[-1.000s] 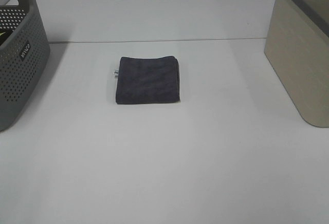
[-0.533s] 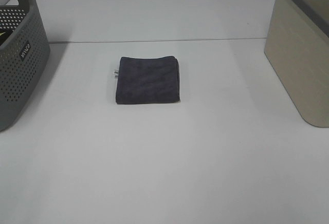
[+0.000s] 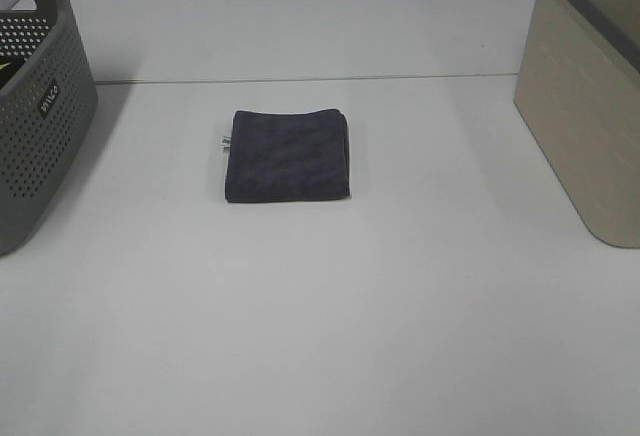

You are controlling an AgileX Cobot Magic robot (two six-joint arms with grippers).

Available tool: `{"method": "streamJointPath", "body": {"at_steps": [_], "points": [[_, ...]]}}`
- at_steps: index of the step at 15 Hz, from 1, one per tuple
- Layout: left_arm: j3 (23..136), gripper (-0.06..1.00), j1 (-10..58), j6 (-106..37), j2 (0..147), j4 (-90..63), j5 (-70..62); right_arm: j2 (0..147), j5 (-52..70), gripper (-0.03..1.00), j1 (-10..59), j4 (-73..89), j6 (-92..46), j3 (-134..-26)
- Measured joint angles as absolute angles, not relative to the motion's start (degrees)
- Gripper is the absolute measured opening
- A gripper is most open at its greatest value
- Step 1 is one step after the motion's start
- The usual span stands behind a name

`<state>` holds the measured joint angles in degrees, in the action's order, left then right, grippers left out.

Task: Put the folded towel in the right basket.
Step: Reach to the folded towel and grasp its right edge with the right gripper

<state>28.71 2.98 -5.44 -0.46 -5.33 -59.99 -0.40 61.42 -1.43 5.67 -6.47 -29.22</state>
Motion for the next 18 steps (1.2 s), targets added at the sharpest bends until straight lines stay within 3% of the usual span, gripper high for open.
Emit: {"method": "streamJointPath", "body": {"at_steps": [18], "points": [[28.7,0.98,3.0,-5.4,-0.5,-5.3,-60.0,-0.4,61.1,0.56,-1.4,5.7,-6.5,-29.2]]}}
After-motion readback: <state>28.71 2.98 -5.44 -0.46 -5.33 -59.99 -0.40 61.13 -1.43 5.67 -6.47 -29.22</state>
